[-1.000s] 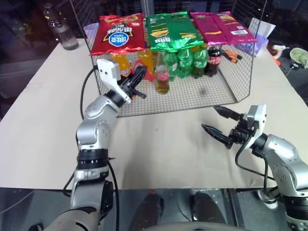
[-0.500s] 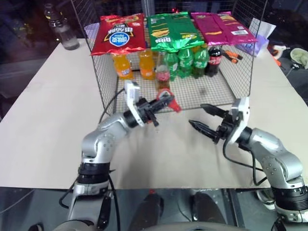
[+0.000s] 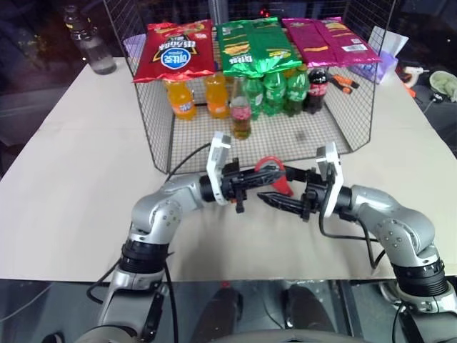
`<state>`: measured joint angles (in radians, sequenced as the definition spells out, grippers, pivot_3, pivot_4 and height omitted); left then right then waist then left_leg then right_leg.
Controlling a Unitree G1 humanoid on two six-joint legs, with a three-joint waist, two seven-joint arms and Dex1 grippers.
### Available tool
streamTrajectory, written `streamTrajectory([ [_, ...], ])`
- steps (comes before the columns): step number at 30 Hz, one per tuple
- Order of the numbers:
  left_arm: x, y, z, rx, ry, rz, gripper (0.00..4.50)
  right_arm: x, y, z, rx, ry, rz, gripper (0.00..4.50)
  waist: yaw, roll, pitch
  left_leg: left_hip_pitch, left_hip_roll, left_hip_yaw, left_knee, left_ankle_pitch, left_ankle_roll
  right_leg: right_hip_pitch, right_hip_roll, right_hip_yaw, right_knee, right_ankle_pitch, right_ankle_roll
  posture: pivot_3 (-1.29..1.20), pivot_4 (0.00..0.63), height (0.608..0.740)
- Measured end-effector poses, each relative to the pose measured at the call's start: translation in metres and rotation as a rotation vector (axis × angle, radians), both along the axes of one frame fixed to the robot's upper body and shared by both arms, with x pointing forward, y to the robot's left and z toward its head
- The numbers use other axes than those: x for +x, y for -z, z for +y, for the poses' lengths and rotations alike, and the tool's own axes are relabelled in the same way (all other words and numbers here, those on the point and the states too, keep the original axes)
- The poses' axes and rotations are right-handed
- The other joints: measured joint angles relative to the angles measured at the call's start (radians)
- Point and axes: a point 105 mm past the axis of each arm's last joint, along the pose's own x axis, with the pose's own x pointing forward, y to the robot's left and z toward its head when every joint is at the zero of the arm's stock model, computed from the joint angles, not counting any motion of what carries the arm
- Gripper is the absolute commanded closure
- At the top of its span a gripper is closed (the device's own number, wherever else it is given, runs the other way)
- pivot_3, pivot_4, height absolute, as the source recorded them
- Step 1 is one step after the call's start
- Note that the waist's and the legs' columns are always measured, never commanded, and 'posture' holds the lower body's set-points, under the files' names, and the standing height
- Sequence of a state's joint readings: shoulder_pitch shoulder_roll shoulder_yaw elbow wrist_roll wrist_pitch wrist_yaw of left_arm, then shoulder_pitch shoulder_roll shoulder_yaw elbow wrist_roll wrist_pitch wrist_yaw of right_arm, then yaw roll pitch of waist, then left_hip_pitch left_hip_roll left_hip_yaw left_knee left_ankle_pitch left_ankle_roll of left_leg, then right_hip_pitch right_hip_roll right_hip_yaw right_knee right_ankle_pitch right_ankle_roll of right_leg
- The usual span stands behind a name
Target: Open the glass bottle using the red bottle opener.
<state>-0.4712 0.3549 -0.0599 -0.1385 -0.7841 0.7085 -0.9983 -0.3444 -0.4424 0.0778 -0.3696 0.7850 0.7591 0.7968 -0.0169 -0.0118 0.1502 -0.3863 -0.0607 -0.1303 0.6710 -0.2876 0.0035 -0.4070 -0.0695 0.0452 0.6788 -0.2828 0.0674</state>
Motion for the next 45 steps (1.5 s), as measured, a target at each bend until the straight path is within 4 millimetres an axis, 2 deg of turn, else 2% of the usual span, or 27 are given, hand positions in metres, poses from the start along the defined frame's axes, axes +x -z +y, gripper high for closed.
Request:
streamTrajectory([
  [3, -0.001, 0.001, -0.002, 0.01, 0.006, -0.019, 4.5, -0.002, 0.004, -0.002, -0.027, -0.014, 0.024, 0.81, 0.001, 0.0, 0.0, 0.0, 0.0, 0.0, 0.0, 0.0, 0.0, 0.0, 0.0, 0.0, 0.0, 0.0, 0.0, 0.0, 0.15, 0.74],
  [6, -0.001, 0.002, -0.004, 0.017, 0.008, -0.03, 4.5, -0.003, 0.007, -0.002, -0.043, -0.021, 0.036, 2.08, 0.001, 0.0, 0.0, 0.0, 0.0, 0.0, 0.0, 0.0, 0.0, 0.0, 0.0, 0.0, 0.0, 0.0, 0.0, 0.0, 0.15, 0.74],
  [9, -0.003, 0.002, -0.005, 0.014, 0.025, -0.036, 4.5, 0.0, 0.009, -0.004, -0.048, -0.008, 0.043, 3.54, 0.0, 0.0, 0.0, 0.0, 0.0, 0.0, 0.0, 0.0, 0.0, 0.0, 0.0, 0.0, 0.0, 0.0, 0.0, 0.0, 0.15, 0.74],
  [11, -0.003, 0.003, -0.005, 0.016, 0.027, -0.036, 4.5, 0.001, 0.01, -0.005, -0.048, -0.005, 0.048, 3.96, 0.0, 0.0, 0.0, 0.0, 0.0, 0.0, 0.0, 0.0, 0.0, 0.0, 0.0, 0.0, 0.0, 0.0, 0.0, 0.0, 0.15, 0.74],
  [12, -0.003, 0.003, -0.004, 0.015, 0.031, -0.033, 4.5, -0.001, 0.009, -0.004, -0.043, -0.021, 0.049, 4.4, 0.0, 0.0, 0.0, 0.0, 0.0, 0.0, 0.0, 0.0, 0.0, 0.0, 0.0, 0.0, 0.0, 0.0, 0.0, 0.0, 0.15, 0.74],
  [18, -0.006, 0.001, -0.002, 0.012, 0.056, -0.056, 4.5, -0.004, 0.008, -0.003, -0.026, -0.048, 0.053, 4.46, 0.0, 0.0, 0.0, 0.0, 0.0, 0.0, 0.0, 0.0, 0.0, 0.0, 0.0, 0.0, 0.0, 0.0, 0.0, 0.0, 0.15, 0.74],
  [19, -0.005, 0.001, -0.003, 0.014, 0.046, -0.068, 3.75, -0.004, 0.007, -0.003, -0.026, -0.046, 0.052, 4.5, 0.0, 0.0, 0.0, 0.0, 0.0, 0.0, 0.0, 0.0, 0.0, 0.0, 0.0, 0.0, 0.0, 0.0, 0.0, 0.0, 0.15, 0.74],
  [24, 0.008, 0.004, -0.003, 0.052, -0.066, -0.108, 1.52, 0.0, 0.009, -0.004, -0.041, -0.007, 0.051, 4.5, 0.001, 0.0, 0.0, 0.0, 0.0, 0.0, 0.0, 0.0, 0.0, 0.0, 0.0, 0.0, 0.0, 0.0, 0.0, 0.0, 0.15, 0.74],
  [28, 0.014, -0.002, 0.001, 0.007, -0.161, -0.152, 1.52, 0.003, 0.013, -0.007, -0.041, 0.03, 0.063, 4.5, 0.001, 0.0, 0.0, 0.0, 0.0, 0.0, 0.0, 0.0, 0.0, 0.0, -0.001, 0.0, 0.0, 0.0, 0.0, 0.0, 0.15, 0.74],
  [31, 0.026, -0.008, 0.022, -0.018, -0.334, -0.203, 1.52, 0.008, 0.018, -0.018, -0.045, 0.112, 0.065, 4.5, 0.001, 0.0, 0.0, 0.0, 0.0, 0.0, 0.0, 0.0, 0.0, 0.0, -0.001, 0.0, 0.0, 0.0, 0.0, 0.0, 0.15, 0.74],
  [34, 0.034, -0.004, 0.041, -0.005, -0.51, -0.236, 1.52, 0.025, 0.016, -0.034, -0.025, 0.273, 0.022, 4.5, 0.002, 0.0, 0.0, 0.0, 0.0, 0.0, 0.0, 0.0, 0.0, 0.0, -0.001, 0.001, 0.0, 0.0, 0.0, 0.0, 0.15, 0.74],
  [38, 0.043, 0.006, 0.051, 0.023, -0.682, -0.247, 1.52, 0.047, 0.025, -0.058, -0.029, 0.466, 0.001, 4.5, 0.008, 0.0, 0.0, 0.0, 0.0, 0.001, 0.0, 0.0, 0.0, 0.0, -0.001, 0.0, 0.0, 0.0, 0.0, 0.0, 0.15, 0.74],
  [42, 0.071, 0.0, 0.061, 0.054, -0.892, -0.31, 1.52, 0.057, 0.031, -0.067, -0.05, 0.549, -0.025, 4.5, 0.007, 0.0, 0.0, 0.0, -0.001, 0.001, 0.0, 0.0, 0.0, 0.0, 0.0, 0.001, 0.001, 0.0, 0.0, 0.0, 0.15, 0.74],
  [45, 0.09, -0.002, 0.064, 0.104, -0.967, -0.364, 1.52, 0.059, 0.032, -0.067, -0.043, 0.565, -0.034, 4.5, 0.005, 0.0, 0.0, 0.0, -0.001, 0.001, 0.0, 0.0, 0.0, 0.0, 0.0, 0.001, 0.001, 0.0, 0.0, 0.0, 0.15, 0.74],
])
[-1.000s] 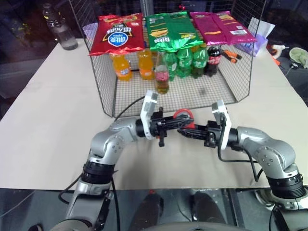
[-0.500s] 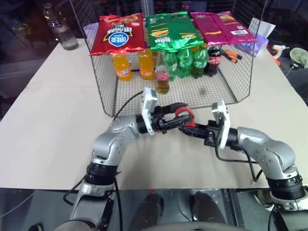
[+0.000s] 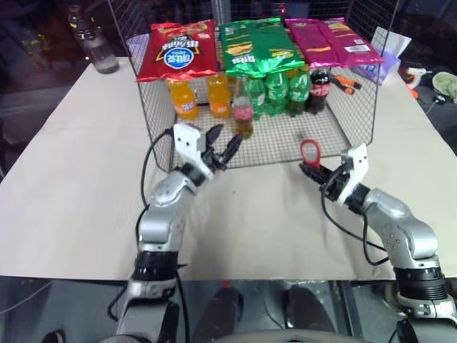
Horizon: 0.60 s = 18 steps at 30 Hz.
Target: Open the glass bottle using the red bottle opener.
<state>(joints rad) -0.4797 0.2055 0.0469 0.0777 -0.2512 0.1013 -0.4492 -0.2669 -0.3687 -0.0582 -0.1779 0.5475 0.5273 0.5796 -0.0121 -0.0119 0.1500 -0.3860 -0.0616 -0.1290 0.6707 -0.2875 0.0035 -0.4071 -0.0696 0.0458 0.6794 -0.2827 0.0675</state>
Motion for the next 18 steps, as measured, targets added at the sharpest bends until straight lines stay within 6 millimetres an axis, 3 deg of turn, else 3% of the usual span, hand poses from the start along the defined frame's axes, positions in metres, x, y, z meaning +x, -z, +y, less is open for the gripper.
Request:
streamTrajectory([
  [4, 0.028, 0.007, 0.0, 0.095, -0.085, -0.012, 1.52, 0.001, -0.003, 0.006, 0.018, 0.002, -0.028, 4.5, -0.003, 0.0, 0.0, 0.0, -0.001, 0.0, 0.0, 0.0, 0.0, 0.0, 0.0, 0.0, 0.0, 0.0, 0.0, 0.0, 0.15, 0.74],
  [9, 0.05, -0.001, 0.003, 0.119, -0.158, -0.043, 0.06, 0.002, -0.002, 0.007, 0.021, 0.02, -0.034, 4.5, -0.004, 0.0, 0.0, -0.004, -0.001, -0.001, 0.0, 0.0, 0.0, -0.003, -0.001, 0.0, 0.0, 0.0, 0.0, 0.0, 0.15, 0.74],
  [12, 0.056, -0.009, 0.001, 0.115, -0.164, -0.067, 0.06, 0.001, 0.002, 0.005, 0.019, 0.033, -0.031, 4.5, -0.005, 0.0, 0.0, -0.006, -0.001, -0.001, 0.0, 0.0, 0.0, -0.005, -0.001, -0.001, 0.0, 0.0, 0.0, 0.0, 0.15, 0.74],
  [18, 0.071, -0.007, -0.011, 0.109, -0.137, -0.003, 0.06, 0.001, 0.001, 0.003, 0.018, 0.049, -0.046, 4.5, -0.006, 0.0, 0.0, -0.006, -0.003, -0.002, 0.001, 0.0, 0.0, -0.005, -0.001, -0.001, 0.001, 0.0, 0.0, 0.0, 0.15, 0.74],
])
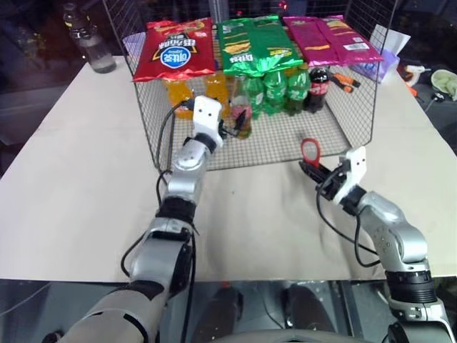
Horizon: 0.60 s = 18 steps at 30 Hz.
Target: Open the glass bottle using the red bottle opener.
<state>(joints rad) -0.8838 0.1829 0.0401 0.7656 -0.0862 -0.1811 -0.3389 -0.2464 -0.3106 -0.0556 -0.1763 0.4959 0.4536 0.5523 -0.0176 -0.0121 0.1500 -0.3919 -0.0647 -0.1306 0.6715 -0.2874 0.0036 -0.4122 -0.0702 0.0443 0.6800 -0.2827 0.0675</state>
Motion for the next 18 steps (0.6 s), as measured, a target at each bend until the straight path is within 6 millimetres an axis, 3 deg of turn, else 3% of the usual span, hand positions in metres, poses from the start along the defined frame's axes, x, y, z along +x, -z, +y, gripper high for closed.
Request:
streamTrajectory([
  [4, 0.012, 0.0, -0.01, -0.002, 0.014, 0.072, 0.06, 0.0, -0.001, 0.001, 0.002, 0.002, -0.008, 4.5, -0.003, 0.0, 0.0, -0.001, -0.001, -0.001, 0.001, 0.0, 0.0, 0.0, 0.0, -0.001, 0.0, 0.0, 0.0, 0.0, 0.15, 0.74],
  [16, 0.025, 0.0, -0.014, 0.02, 0.015, 0.158, 0.06, 0.001, -0.002, -0.001, -0.007, 0.015, -0.028, 4.5, -0.024, 0.0, 0.0, -0.002, -0.001, -0.001, 0.001, 0.0, 0.0, -0.001, 0.0, -0.001, 0.001, 0.0, 0.0, 0.0, 0.15, 0.74],
  [18, 0.026, -0.002, -0.013, 0.015, 0.012, 0.16, 0.82, 0.001, -0.002, -0.001, -0.009, 0.017, -0.03, 4.5, -0.024, 0.0, 0.0, -0.002, -0.001, -0.001, 0.001, 0.0, 0.0, -0.001, 0.0, -0.001, 0.001, 0.0, 0.0, 0.0, 0.15, 0.74],
])
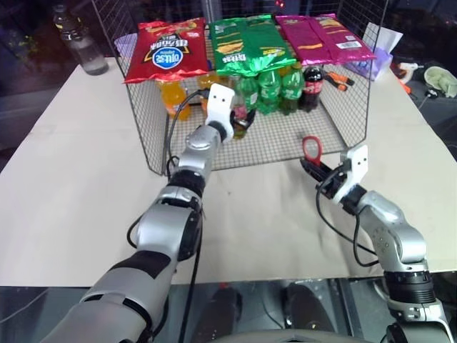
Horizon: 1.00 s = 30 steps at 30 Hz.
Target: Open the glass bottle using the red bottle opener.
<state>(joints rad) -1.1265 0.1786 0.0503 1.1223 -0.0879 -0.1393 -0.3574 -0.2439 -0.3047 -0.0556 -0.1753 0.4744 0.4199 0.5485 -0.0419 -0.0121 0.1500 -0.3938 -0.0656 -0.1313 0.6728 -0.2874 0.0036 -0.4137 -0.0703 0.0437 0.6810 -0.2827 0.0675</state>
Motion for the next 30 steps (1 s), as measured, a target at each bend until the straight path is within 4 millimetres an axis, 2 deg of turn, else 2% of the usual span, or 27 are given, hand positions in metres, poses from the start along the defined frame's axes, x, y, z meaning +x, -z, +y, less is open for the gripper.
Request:
streamTrajectory([
  [1, 0.0, -0.001, 0.001, -0.003, -0.005, 0.0, 1.27, 0.0, 0.0, 0.0, 0.0, 0.001, -0.001, 4.5, 0.0, 0.0, 0.0, 0.0, 0.0, 0.0, 0.0, 0.0, 0.0, 0.0, 0.0, 0.0, 0.0, 0.0, 0.0, 0.0, 0.15, 0.74],
  [2, 0.001, -0.001, 0.002, -0.007, -0.011, -0.001, 1.41, 0.0, 0.0, 0.0, -0.001, 0.002, -0.005, 4.5, 0.0, 0.0, 0.0, 0.0, 0.0, 0.0, 0.0, 0.0, 0.0, 0.0, 0.0, 0.0, 0.0, 0.0, 0.0, 0.0, 0.15, 0.74],
  [11, -0.001, 0.0, -0.001, -0.025, 0.004, -0.004, 1.41, -0.001, 0.003, 0.0, 0.006, 0.008, 0.0, 4.5, 0.0, 0.0, 0.0, 0.0, 0.0, 0.0, 0.0, 0.0, 0.0, 0.0, 0.0, 0.0, 0.001, 0.0, 0.0, 0.0, 0.15, 0.74],
  [17, -0.012, -0.002, -0.003, -0.007, 0.062, -0.04, 1.41, -0.001, 0.002, 0.0, 0.005, 0.008, -0.003, 4.5, -0.001, 0.0, 0.0, -0.002, 0.001, -0.001, 0.001, 0.0, 0.0, -0.001, -0.001, 0.0, 0.0, 0.0, 0.0, 0.0, 0.15, 0.74],
  [21, -0.028, -0.01, -0.003, 0.01, 0.11, -0.067, 1.41, -0.001, 0.002, -0.001, 0.002, 0.009, -0.004, 4.5, -0.001, 0.0, 0.0, -0.003, 0.001, -0.001, 0.001, 0.0, 0.0, -0.002, 0.0, 0.0, 0.001, 0.0, 0.0, 0.0, 0.15, 0.74],
  [23, -0.042, -0.011, -0.002, 0.031, 0.142, -0.077, 1.41, -0.001, 0.002, -0.001, 0.001, 0.009, -0.005, 4.5, -0.004, 0.0, 0.0, -0.003, 0.001, -0.001, 0.001, 0.0, 0.0, -0.002, -0.001, 0.0, 0.001, 0.0, 0.0, 0.0, 0.15, 0.74],
  [30, -0.098, 0.006, 0.005, -0.039, 0.257, -0.012, 1.41, -0.001, 0.001, -0.002, 0.0, 0.01, -0.017, 4.5, -0.003, 0.001, 0.0, -0.003, 0.003, -0.001, 0.002, 0.0, 0.0, -0.001, 0.0, 0.001, 0.001, 0.0, 0.0, 0.0, 0.15, 0.74],
])
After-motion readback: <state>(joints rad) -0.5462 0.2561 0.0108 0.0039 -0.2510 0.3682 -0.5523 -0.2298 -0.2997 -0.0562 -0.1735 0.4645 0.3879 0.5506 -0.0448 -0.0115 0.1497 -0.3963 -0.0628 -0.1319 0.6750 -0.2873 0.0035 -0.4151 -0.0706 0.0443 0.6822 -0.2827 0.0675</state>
